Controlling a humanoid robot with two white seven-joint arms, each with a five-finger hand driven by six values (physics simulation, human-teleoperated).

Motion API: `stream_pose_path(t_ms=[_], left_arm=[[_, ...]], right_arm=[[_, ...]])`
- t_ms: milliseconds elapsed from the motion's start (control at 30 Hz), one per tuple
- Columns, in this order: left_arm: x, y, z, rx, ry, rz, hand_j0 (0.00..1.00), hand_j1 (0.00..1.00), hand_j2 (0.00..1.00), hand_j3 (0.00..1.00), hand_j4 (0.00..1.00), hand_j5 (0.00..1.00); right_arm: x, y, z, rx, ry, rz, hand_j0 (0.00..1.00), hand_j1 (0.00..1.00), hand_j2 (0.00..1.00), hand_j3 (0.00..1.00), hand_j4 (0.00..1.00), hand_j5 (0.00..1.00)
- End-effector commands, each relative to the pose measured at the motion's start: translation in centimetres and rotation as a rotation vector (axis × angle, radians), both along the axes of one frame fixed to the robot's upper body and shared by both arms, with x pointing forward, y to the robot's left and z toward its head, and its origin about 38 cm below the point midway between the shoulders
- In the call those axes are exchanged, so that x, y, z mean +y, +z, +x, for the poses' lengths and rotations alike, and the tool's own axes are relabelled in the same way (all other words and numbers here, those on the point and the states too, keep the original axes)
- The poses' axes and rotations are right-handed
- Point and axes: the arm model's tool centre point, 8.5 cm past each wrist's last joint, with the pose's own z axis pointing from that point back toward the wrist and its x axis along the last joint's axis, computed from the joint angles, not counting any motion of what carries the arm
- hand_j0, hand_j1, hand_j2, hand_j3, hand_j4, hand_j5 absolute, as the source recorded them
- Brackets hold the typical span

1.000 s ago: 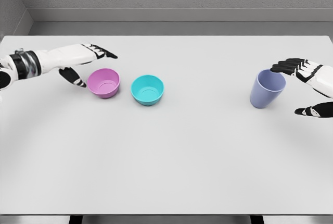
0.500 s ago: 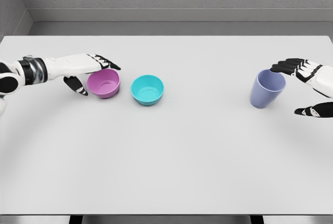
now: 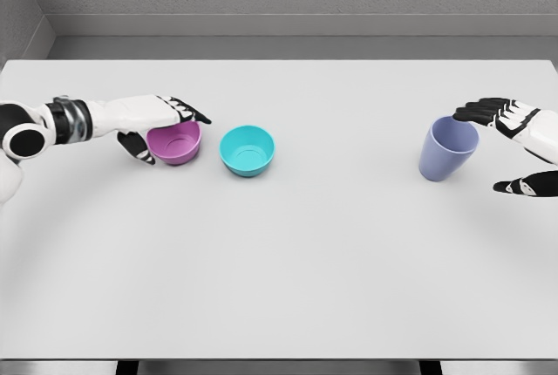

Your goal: Stacking bowl and cup with both arms

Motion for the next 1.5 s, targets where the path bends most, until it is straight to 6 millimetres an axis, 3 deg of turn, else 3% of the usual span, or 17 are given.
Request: stream_pose_path(t_ms=[0,267,433,667,767,800,1200,1333,1467], left_arm=[[0.0,0.0,0.1,0.004,0.005,-0.008,1.0,1.0,1.0,1.0,1.0,1.0],[-0.4,0.0,0.3,0.009,0.001,-0.01,0.98,0.98,0.98,0.98,0.98,0.98],[-0.4,-0.2,0.3,0.012,0.0,-0.007,0.81,0.81,0.81,0.81,0.81,0.81],[-0.4,-0.2,0.3,0.011,0.0,-0.004,0.72,0.72,0.72,0.72,0.72,0.72],[-0.3,-0.2,0.3,0.011,0.001,-0.004,0.62,0.62,0.62,0.62,0.62,0.62],[-0.3,-0.1,0.3,0.01,0.002,-0.005,0.54,0.54,0.54,0.54,0.54,0.54],[0.2,0.8,0.4,0.002,0.014,-0.042,0.5,0.5,0.5,0.5,0.5,0.5],[-0.4,2.0,0.6,-0.013,0.001,-0.09,0.5,0.5,0.5,0.5,0.5,0.5],[-2.4,3.7,0.2,-0.054,-0.059,-0.124,0.5,0.5,0.5,0.5,0.5,0.5]], right_arm=[[0.0,0.1,0.0,0.001,-0.001,0.006,1.0,1.0,1.0,1.0,1.0,1.0],[0.0,0.1,0.0,0.001,-0.001,0.006,1.0,1.0,1.0,1.0,1.0,1.0],[0.0,0.1,0.0,0.001,-0.001,0.006,1.0,1.0,1.0,1.0,1.0,1.0],[0.0,0.1,0.0,0.001,-0.001,0.006,1.0,1.0,1.0,1.0,1.0,1.0],[0.0,0.1,0.0,0.001,-0.001,0.006,1.0,1.0,1.0,1.0,1.0,1.0],[0.0,0.1,0.0,0.001,-0.001,0.006,1.0,1.0,1.0,1.0,1.0,1.0],[0.0,0.1,0.0,0.001,-0.001,0.006,1.0,1.0,1.0,1.0,1.0,1.0],[0.0,0.1,0.0,0.001,-0.001,0.006,1.0,1.0,1.0,1.0,1.0,1.0],[0.0,0.0,0.0,0.001,-0.002,0.007,1.0,1.0,1.0,1.0,1.0,1.0]])
